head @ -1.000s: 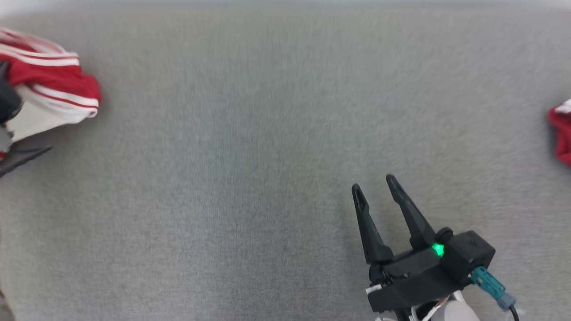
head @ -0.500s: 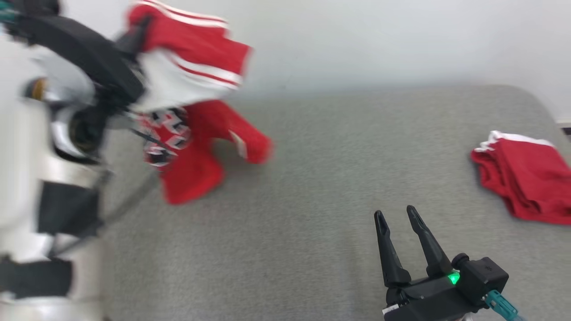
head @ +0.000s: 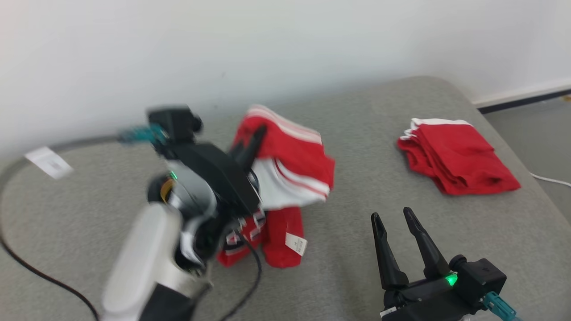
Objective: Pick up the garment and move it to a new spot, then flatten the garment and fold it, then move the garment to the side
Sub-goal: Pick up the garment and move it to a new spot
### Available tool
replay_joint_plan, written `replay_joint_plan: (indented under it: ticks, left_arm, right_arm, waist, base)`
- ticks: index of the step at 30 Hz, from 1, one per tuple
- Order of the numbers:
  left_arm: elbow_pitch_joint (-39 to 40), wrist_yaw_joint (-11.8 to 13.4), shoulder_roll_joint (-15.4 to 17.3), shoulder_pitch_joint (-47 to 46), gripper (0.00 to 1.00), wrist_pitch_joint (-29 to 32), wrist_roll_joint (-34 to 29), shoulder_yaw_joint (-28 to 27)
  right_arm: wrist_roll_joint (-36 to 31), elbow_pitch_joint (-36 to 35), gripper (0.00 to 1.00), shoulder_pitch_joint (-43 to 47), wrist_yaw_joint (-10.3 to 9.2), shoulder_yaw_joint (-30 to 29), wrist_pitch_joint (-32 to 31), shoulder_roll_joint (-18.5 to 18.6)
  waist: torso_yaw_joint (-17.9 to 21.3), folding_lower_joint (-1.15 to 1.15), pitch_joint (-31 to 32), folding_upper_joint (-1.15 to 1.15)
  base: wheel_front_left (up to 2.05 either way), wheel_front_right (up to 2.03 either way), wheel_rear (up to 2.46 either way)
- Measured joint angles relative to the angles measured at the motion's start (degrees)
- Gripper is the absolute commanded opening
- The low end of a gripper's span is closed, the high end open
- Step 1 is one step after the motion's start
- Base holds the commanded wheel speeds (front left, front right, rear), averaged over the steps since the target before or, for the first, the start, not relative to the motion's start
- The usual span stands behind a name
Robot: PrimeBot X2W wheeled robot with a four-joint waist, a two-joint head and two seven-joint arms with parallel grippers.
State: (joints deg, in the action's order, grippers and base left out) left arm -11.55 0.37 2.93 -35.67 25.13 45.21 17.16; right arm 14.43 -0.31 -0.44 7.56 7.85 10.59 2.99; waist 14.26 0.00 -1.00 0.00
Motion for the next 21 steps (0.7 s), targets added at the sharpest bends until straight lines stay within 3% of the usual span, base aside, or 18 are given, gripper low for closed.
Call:
replay_joint_plan:
  ticks: [6, 10, 11, 12, 21]
  left_arm:
    - [-10.1, 2.7, -0.1, 3.8, 0.0, -5.7, -0.7, 7.5]
    - [-18.2, 2.6, -0.1, 4.0, 0.02, -5.9, -4.1, 12.1]
    - [-19.5, 2.6, -0.1, 4.1, 0.78, -6.1, -4.2, 12.6]
    - [-20.4, 2.3, -0.1, 4.0, 1.0, -6.5, -4.5, 13.1]
    - [-20.5, 2.4, 0.0, 4.2, 1.0, -15.0, -6.6, 15.0]
  right_arm:
    - [0.0, 0.0, 1.0, 0.0, 0.0, 0.9, -0.3, 0.0]
    - [0.0, 0.0, 1.0, -0.1, 0.0, 1.0, -0.3, 0.0]
    - [0.0, 0.0, 1.0, -0.1, 0.0, 0.9, -0.3, 0.0]
    - [0.0, 0.0, 1.0, -0.1, 0.0, 0.7, -0.3, 0.0]
    - [-0.1, 0.0, 1.0, 0.7, 0.0, -0.2, -0.4, 0.0]
  waist:
    - [3.4, 0.0, -0.5, 0.0]
    - [4.7, 0.0, -0.9, 0.0]
    - [4.8, 0.0, -1.1, 0.0]
    - [4.8, 0.01, -1.1, 0.01]
    - [2.0, 0.01, -0.8, 0.0]
  base:
    - [0.0, 0.0, 0.0]
    - [0.0, 0.0, 0.0]
    - [0.0, 0.0, 0.0]
    - [0.0, 0.0, 0.0]
    - [0.0, 0.0, 0.0]
